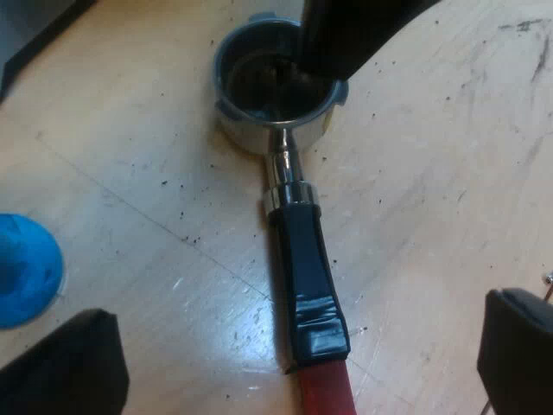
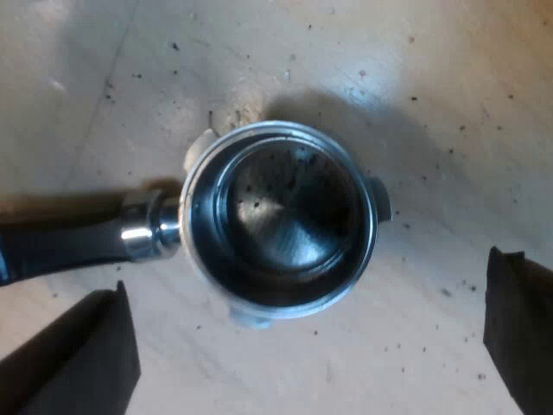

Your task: Put the handle in the coffee machine

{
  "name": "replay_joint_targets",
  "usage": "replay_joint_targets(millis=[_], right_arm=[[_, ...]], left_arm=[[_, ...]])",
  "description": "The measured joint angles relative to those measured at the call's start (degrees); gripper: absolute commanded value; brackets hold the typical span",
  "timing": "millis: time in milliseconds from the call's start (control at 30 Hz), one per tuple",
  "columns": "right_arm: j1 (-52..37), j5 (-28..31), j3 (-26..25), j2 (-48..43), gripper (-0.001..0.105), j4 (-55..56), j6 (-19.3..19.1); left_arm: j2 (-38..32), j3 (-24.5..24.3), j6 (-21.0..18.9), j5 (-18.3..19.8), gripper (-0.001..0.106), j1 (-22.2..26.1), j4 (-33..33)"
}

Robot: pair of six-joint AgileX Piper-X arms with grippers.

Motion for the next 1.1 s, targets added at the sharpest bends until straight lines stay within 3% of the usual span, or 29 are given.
replay_joint_targets(millis=[400, 700, 1100], right_arm=[[0.0, 0.0, -0.59, 3.71, 0.083, -5.68, -5.1], [2.19, -1.83, -0.7, 6.03, 0.083, -5.46, -6.41], [2.66, 0.15, -0.7, 8.57, 0.083, -5.35, -7.01]], left_arm=[[0.0, 0.0, 0.0, -0.02, 0.084, 0.0, 0.0], [0.0, 0.0, 0.0, 0.09, 0.084, 0.0, -0.46], [0.0, 0.0, 0.0, 0.06, 0.084, 0.0, -0.46]])
